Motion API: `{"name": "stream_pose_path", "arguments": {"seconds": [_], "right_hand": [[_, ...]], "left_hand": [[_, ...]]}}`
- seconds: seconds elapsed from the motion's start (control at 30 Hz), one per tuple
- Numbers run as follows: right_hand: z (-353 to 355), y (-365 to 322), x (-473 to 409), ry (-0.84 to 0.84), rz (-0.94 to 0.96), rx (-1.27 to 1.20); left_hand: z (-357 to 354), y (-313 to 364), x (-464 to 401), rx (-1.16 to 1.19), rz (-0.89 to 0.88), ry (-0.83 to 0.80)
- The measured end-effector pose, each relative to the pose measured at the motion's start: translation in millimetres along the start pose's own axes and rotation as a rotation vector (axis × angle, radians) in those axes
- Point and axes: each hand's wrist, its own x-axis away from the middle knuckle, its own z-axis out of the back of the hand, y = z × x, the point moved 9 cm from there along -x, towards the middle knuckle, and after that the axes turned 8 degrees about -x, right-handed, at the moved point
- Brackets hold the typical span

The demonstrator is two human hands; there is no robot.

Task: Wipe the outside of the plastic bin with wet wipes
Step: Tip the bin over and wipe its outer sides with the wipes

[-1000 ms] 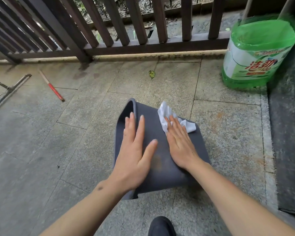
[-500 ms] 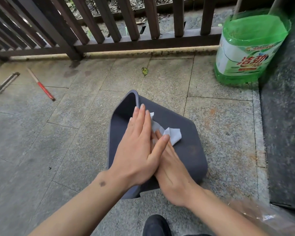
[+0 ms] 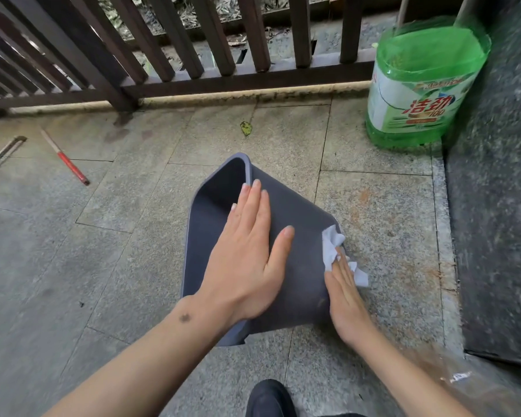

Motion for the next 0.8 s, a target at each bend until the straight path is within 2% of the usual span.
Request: {"name": "stream_pose_path", "arguments": {"seconds": [0.07, 0.2, 0.27, 0.37, 0.53, 0.7, 0.8], "right_hand": [[-9, -24, 17, -0.009, 0.131, 0.006], [-27, -103, 58, -0.055, 0.572, 0.058], [-39, -136, 71, -0.12, 0.671, 0.068], [-53, -162, 80, -0.187, 0.729, 0.104], [-56, -144, 82, -0.185, 0.764, 0.181], [-43, -101, 71, -0.064, 0.783, 0.198], [-24, -66, 58, 0.049, 0.685, 0.178]], "left_hand": [[-1, 2, -1, 0.021, 0.008, -0.001], [-2, 7, -3, 0.03, 0.008, -0.003], [-1, 3, -4, 0.032, 0.026, 0.001], [1, -5, -1, 0.056, 0.069, 0.006], [2, -13, 4, 0.034, 0.109, 0.026], [4, -16, 5, 0.014, 0.108, 0.042], [4, -20, 6, -0.012, 0.099, 0.033]]}}
